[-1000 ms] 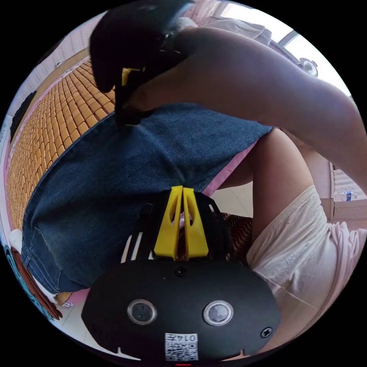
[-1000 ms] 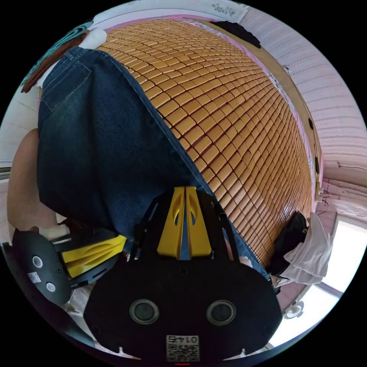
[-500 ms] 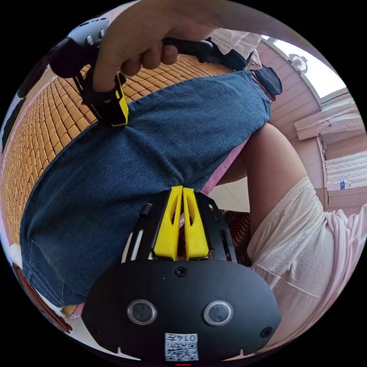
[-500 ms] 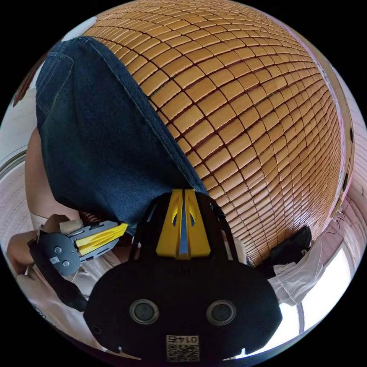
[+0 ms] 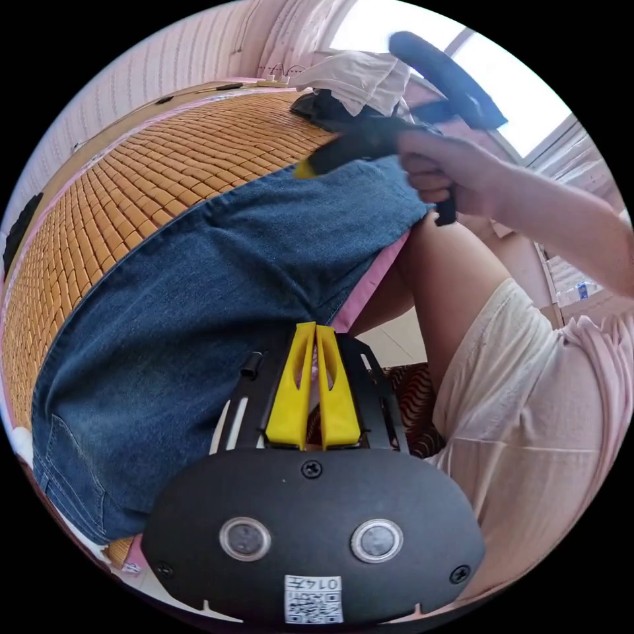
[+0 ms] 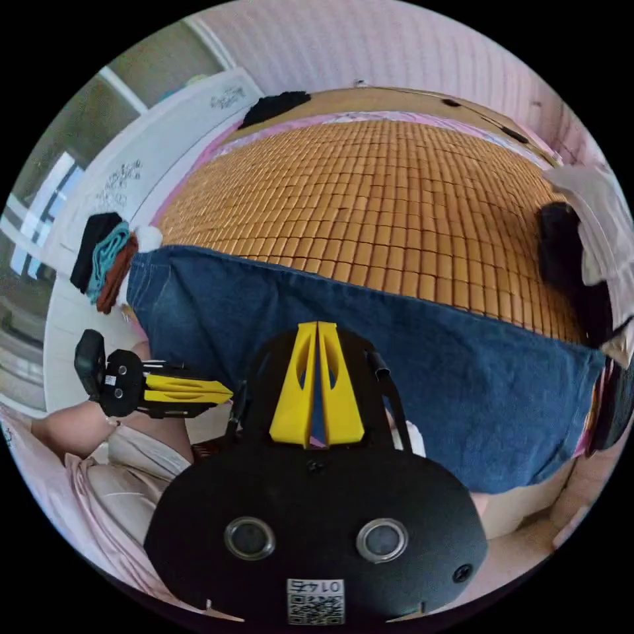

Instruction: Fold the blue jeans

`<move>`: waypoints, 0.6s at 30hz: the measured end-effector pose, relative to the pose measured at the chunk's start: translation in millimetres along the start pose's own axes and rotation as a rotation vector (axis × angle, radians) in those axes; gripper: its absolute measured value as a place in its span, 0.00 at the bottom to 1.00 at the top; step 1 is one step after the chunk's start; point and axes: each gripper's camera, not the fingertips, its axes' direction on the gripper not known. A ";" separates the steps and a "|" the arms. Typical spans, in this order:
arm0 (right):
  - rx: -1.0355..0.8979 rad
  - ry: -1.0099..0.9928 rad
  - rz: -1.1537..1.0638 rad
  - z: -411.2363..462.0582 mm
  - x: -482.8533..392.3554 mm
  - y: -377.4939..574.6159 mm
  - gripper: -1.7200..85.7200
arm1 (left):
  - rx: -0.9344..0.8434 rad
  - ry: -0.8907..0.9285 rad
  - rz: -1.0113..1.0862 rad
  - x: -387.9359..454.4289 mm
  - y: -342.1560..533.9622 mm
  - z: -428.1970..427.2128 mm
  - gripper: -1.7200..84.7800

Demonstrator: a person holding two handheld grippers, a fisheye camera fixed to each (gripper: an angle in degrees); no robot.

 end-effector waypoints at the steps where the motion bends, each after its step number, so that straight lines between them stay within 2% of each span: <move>1: 0.033 0.008 0.085 -17.4 28.8 11.0 0.02 | 0.003 0.001 -0.011 -1.5 1.7 -4.4 0.01; 3: 0.153 0.049 0.409 -79.7 139.1 61.5 0.06 | 0.019 0.017 -0.064 -9.4 9.3 -24.9 0.01; 7: 0.286 0.078 0.802 -130.4 266.7 143.2 0.16 | 0.068 0.024 -0.171 -26.2 24.1 -59.6 0.01; 9: 0.335 -0.005 1.009 -135.2 326.8 185.6 0.21 | 0.080 0.040 -0.264 -41.8 33.5 -78.8 0.01; 12: 0.426 -0.139 1.149 -130.5 374.7 211.9 0.23 | 0.065 0.107 -0.349 -60.5 42.5 -95.3 0.01; 14: 0.450 -0.199 1.164 -125.3 391.7 212.3 0.23 | 0.040 0.136 -0.396 -72.1 45.9 -101.9 0.01; 17: 0.434 -0.376 1.142 -117.0 414.5 205.0 0.18 | -0.008 0.104 -0.456 -90.3 47.5 -112.3 0.01; 18: 0.426 -0.370 1.124 -124.7 417.7 207.7 0.15 | -0.015 0.091 -0.467 -96.5 46.8 -117.4 0.01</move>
